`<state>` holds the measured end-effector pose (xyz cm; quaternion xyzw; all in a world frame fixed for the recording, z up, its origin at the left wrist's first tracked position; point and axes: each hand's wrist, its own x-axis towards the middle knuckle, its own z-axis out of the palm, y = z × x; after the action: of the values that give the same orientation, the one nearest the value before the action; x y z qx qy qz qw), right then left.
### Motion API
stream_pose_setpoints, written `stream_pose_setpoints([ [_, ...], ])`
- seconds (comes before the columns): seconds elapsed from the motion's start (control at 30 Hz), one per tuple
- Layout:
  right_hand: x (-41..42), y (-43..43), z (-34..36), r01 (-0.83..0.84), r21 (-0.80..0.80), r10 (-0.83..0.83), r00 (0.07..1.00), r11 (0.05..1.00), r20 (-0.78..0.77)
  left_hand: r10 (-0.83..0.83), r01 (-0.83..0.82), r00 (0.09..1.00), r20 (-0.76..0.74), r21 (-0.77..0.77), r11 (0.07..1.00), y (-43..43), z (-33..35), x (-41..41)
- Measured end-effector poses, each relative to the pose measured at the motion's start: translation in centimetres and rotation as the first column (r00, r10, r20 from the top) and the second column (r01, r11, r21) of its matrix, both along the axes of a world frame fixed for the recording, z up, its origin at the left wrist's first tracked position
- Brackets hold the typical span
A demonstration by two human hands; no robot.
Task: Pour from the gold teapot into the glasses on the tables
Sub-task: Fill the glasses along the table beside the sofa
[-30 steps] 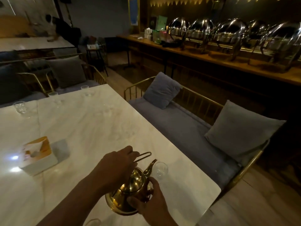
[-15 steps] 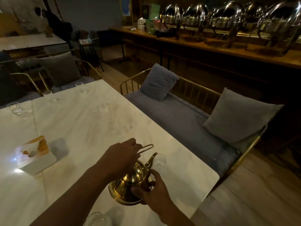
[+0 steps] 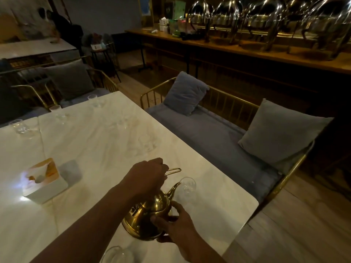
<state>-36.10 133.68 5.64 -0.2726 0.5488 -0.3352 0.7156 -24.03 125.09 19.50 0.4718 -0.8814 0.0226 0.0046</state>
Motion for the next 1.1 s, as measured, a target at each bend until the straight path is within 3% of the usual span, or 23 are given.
stream_pose_setpoints([
  [1.1, 0.0, -0.4, 1.5, -0.004, -0.006, 0.004, 0.997, 1.0, 0.076, -0.021, 0.012, 0.995, -0.093, -0.092, 0.996, -0.9, 0.8, -1.3],
])
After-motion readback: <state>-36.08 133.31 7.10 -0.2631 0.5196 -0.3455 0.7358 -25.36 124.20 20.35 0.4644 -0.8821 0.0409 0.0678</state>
